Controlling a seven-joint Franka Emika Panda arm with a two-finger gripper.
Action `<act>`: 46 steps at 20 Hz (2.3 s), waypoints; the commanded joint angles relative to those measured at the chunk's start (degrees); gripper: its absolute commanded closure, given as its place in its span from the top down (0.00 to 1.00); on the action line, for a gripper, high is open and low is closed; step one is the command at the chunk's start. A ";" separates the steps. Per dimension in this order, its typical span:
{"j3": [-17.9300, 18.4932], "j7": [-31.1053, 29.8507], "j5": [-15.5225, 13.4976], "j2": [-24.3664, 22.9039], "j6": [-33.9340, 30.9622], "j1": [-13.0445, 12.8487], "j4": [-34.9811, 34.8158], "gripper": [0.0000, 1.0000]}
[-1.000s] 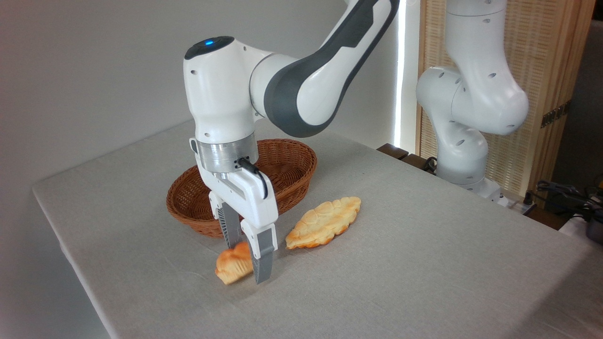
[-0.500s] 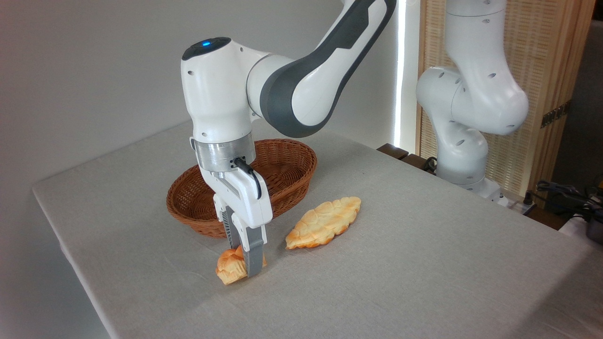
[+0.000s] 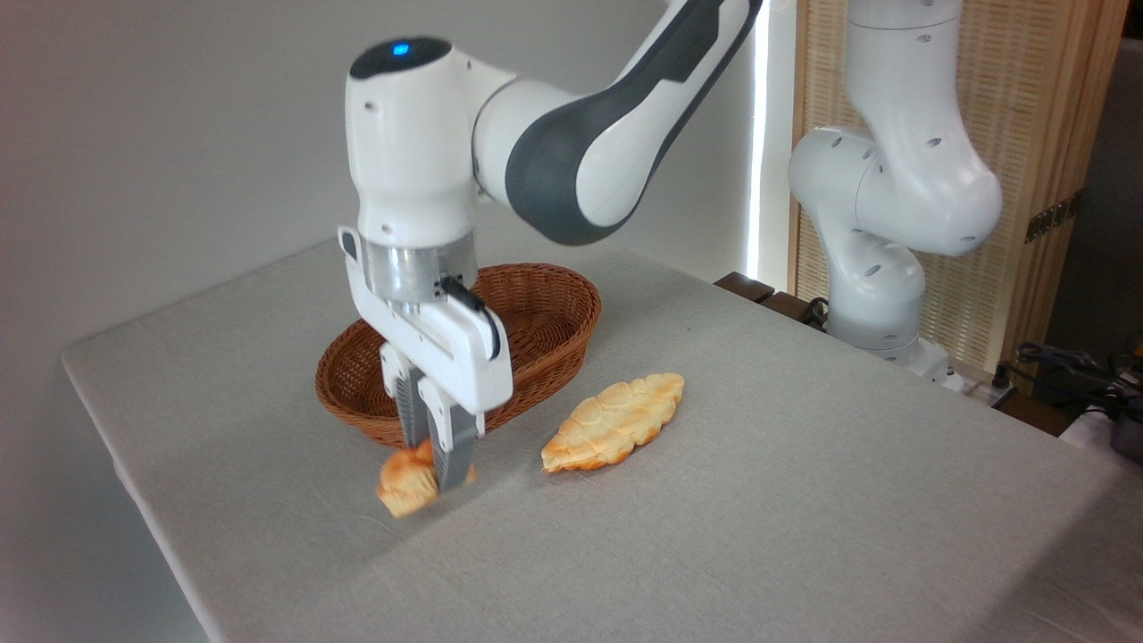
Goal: Put bread into the basket
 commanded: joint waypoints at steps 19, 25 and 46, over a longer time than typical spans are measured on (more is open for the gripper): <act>-8.66 -9.55 -19.82 3.20 -15.56 -0.96 5.72 1.00; -7.26 -9.02 -18.16 1.37 -15.56 -0.70 7.21 1.00; -2.41 -7.62 4.26 -2.78 -36.29 3.26 23.91 1.00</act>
